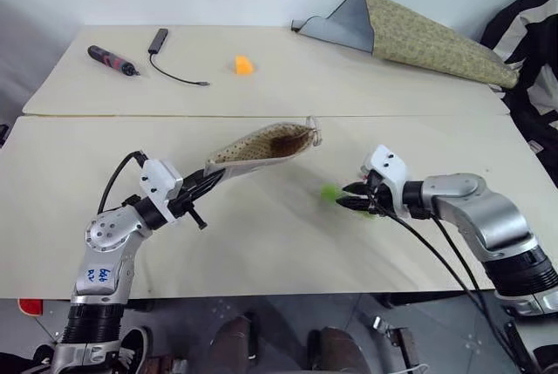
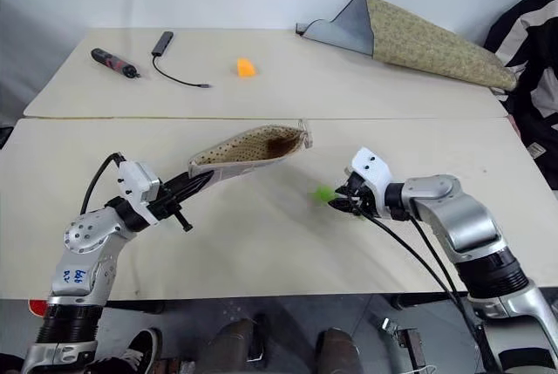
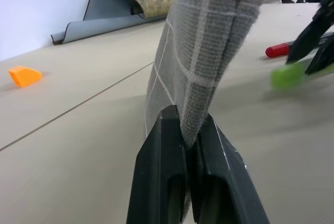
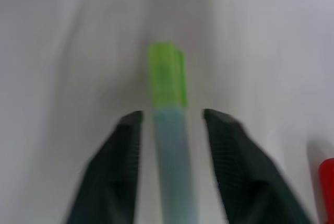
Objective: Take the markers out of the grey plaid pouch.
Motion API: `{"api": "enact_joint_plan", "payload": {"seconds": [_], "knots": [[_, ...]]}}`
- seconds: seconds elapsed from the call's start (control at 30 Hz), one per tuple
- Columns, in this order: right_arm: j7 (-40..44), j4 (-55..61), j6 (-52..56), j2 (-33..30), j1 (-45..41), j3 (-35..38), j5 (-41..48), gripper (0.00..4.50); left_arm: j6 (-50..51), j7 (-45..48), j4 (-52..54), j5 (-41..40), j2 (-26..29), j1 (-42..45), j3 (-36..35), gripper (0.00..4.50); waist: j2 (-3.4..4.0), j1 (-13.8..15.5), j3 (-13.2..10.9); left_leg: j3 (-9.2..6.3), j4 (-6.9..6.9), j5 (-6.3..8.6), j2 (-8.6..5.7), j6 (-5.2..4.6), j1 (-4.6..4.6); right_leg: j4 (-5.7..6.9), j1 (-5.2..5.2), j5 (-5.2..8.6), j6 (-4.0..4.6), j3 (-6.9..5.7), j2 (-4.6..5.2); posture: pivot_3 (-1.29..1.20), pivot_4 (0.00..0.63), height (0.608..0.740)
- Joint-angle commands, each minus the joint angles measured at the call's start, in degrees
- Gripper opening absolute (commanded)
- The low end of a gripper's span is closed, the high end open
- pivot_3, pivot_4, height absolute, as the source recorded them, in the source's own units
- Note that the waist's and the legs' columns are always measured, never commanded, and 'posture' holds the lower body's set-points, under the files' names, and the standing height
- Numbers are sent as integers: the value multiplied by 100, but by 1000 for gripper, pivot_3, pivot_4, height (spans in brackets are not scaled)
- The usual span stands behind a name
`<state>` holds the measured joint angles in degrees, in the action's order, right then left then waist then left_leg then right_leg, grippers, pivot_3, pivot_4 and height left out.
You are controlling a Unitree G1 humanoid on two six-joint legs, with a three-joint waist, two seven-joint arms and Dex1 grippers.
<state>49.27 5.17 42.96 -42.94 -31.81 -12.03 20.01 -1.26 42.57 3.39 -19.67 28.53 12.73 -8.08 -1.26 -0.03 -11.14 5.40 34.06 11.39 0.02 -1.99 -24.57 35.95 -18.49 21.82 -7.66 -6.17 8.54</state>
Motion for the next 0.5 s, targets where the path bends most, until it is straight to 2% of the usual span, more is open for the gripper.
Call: {"api": "enact_joint_plan", "payload": {"seconds": [0.03, 0.13, 0.2, 0.3, 0.4, 0.5], "knots": [[-42, -11, -451, 66, -165, 254, -182, 3199, 36, -80, 292, -54, -6, -51, -54, 0, 0, -5, 0, 0, 0, 0, 0, 0, 0, 0, 0, 0, 0, 0, 0, 0, 150, 740], [-205, 14, -983, 553, -317, 732, 104, 4161, 321, -154, 361, -240, -40, -58, -119, 0, 0, -12, 0, 0, -1, -1, 2, -1, 1, 1, 0, 0, 0, -2, -3, 0, 150, 740], [-351, 105, -914, 912, -426, 1143, 463, 4161, 722, -313, 467, -541, -102, -21, -276, 0, 0, -37, 0, 3, -2, -1, 5, -1, 1, 1, -2, 0, 0, -1, -8, 0, 150, 740], [-345, 240, -876, 1040, -385, 1242, 529, 4161, 1536, -536, 706, -1232, -123, -4, -589, 0, 0, -16, 0, -2, -2, -2, 7, -1, 1, 4, -1, 0, 1, -2, -8, 0, 150, 740], [-584, 315, -1256, 1351, -303, 1240, 406, 4161, 2941, -1092, 741, -2412, -109, 9, -1149, 0, -1, -13, 0, -10, -2, -1, 5, -3, 1, 4, 2, -1, 1, -3, -1, 0, 150, 740], [-768, 420, -1279, 1648, -245, 1271, 482, 4161, 3605, -1674, 615, -3026, -176, 35, -1674, 0, -1, -31, 0, -9, -2, -2, 5, -1, 2, 10, -1, -1, 1, -2, -5, 0, 150, 740]]}}
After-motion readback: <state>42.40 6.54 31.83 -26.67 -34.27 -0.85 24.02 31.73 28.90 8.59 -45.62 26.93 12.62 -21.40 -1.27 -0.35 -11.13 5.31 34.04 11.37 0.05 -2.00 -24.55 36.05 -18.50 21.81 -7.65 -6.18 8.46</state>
